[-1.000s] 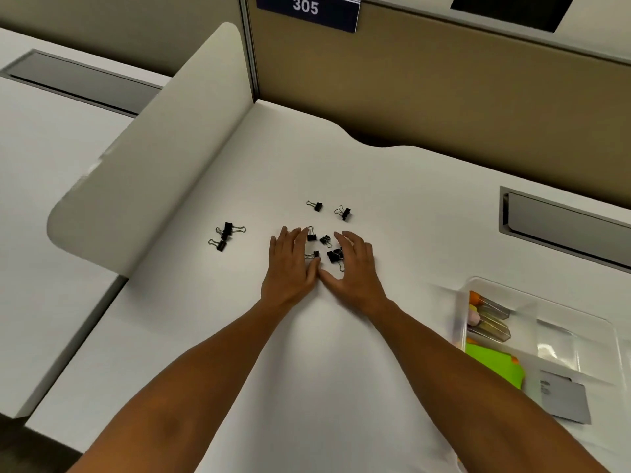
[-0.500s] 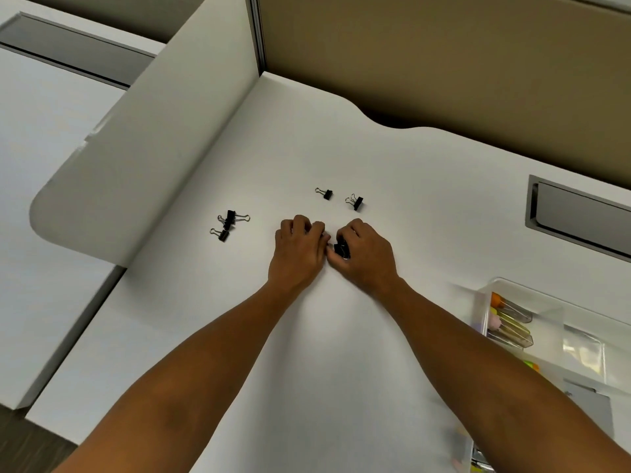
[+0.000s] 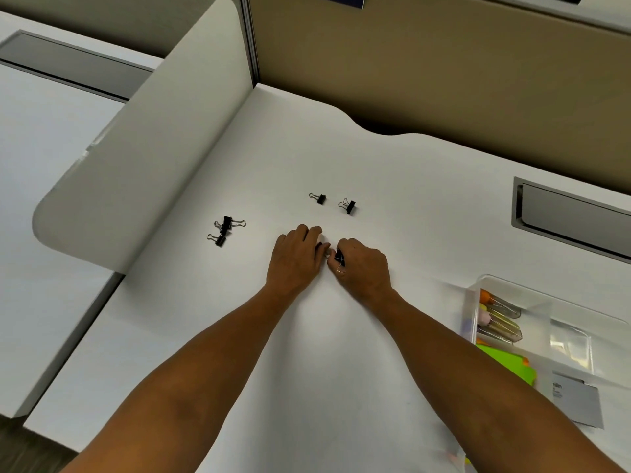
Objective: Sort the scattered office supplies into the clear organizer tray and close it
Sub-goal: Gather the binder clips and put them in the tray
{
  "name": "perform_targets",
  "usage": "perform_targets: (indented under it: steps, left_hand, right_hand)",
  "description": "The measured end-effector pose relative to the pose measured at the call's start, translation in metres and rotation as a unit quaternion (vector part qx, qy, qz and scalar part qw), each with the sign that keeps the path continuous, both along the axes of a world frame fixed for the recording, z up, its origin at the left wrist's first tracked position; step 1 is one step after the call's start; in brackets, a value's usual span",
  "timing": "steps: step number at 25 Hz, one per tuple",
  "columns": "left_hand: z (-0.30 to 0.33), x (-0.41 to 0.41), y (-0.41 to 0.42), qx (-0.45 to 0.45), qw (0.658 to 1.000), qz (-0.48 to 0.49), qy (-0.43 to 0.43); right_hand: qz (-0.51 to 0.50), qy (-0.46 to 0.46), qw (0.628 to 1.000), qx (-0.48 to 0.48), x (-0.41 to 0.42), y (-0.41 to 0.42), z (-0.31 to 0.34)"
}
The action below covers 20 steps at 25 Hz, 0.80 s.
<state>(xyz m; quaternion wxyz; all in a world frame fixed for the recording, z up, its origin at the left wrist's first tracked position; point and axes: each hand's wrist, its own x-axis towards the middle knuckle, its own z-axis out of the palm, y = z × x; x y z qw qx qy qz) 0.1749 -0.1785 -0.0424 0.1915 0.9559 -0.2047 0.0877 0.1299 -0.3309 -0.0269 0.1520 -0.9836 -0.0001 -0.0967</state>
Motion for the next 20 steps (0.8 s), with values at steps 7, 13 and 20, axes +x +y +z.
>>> perform_targets:
  steps: [7, 13, 20]
  left_hand:
    - [0.002, -0.004, 0.001, 0.004, 1.0, 0.003, 0.029]
    - [0.008, -0.007, 0.0, -0.011, 1.0, -0.014, 0.017]
    - [0.019, -0.003, -0.003, -0.036, 0.994, 0.001, 0.102]
  right_hand:
    - [-0.018, 0.026, 0.999, -0.01, -0.003, 0.004, -0.003]
    - [-0.082, 0.122, 0.985, 0.093, 0.004, 0.002, 0.006]
    - [-0.288, 0.191, 0.755, 0.557, -0.016, 0.006, 0.035]
